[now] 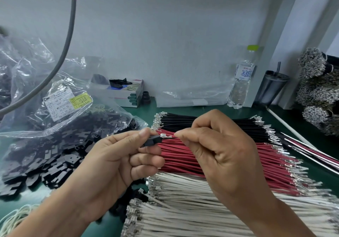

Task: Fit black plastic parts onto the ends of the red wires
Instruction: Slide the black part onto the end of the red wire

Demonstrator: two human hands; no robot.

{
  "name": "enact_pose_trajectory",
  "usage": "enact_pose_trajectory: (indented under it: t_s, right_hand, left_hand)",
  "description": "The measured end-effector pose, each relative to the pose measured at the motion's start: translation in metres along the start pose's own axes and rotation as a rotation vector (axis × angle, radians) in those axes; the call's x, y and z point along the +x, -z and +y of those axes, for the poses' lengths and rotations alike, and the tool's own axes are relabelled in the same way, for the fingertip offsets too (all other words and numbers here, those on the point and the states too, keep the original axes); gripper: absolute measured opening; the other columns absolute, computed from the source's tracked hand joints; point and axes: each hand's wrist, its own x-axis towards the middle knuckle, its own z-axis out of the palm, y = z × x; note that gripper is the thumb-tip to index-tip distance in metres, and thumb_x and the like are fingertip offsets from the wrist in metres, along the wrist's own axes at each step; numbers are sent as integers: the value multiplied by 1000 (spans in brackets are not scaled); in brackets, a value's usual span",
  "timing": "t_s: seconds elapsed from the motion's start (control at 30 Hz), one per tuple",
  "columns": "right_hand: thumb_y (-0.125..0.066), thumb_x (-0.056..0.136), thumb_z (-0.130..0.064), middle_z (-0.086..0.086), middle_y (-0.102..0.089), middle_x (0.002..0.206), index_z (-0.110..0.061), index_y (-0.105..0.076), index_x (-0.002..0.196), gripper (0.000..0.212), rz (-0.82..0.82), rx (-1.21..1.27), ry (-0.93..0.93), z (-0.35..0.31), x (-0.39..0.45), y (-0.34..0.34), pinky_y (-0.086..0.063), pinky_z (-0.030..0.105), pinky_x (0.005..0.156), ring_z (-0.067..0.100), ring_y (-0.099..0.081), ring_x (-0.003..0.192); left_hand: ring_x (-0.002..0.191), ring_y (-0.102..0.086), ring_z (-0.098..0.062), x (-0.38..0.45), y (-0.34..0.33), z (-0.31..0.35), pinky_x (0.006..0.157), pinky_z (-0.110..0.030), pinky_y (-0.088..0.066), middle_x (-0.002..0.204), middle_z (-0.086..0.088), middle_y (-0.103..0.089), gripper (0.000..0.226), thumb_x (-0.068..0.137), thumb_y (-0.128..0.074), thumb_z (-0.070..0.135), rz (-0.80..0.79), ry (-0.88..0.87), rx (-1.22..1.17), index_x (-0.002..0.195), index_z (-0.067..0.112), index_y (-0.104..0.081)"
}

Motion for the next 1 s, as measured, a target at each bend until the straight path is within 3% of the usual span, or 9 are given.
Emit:
enact_pose_trajectory:
  t_s: [0.13, 0.27, 0.6, 0.87, 1.0]
  right_hand:
    - [-66, 94, -22, -6, -58, 87, -17, -80, 103, 17, -19, -42, 5, 0, -1, 0, -50, 25, 63, 13, -58, 76]
    - [-67, 94, -18, -3, -59, 86, -15, -79, 103, 16, -16, -140, 76, 1, -1, 1, -50, 33, 59, 17, -57, 76]
    - [-69, 94, -19, -2, -60, 85, -14, -80, 100, 14, 44, -57, 31, 0, 0, 2, -49, 30, 60, 16, -59, 74]
    - [-70, 92, -10, 0, -59, 82, -12, -80, 100, 13, -5, -230, 139, 0, -2, 3, -48, 35, 54, 19, -56, 72]
    - [-70, 94, -18, -4, -59, 82, -16, -80, 98, 12, -24, -157, 56, -2, -2, 1, -48, 31, 55, 13, -55, 70]
  left_hand:
    - [62, -76, -23, 1, 1, 1, 55, -27, -62, 81, -19, -74, 66, 47, -104, 37, 12, 5, -4, 98, 3, -80]
    - [62, -76, -23, 0, 2, 1, 54, -27, -62, 81, -20, -74, 63, 49, -104, 37, 2, 10, 3, 96, 3, -80]
    - [62, -76, -22, 2, 2, 1, 53, -26, -61, 80, -17, -74, 61, 49, -104, 35, -15, 25, -40, 96, 5, -81]
    - [61, -76, -22, 1, 2, 2, 53, -26, -61, 80, -18, -74, 60, 47, -104, 36, -14, 24, -16, 94, 6, -81]
    - [60, -75, -22, 0, 3, 2, 53, -26, -61, 78, -17, -74, 60, 48, -104, 36, -24, 22, 4, 93, 4, -81]
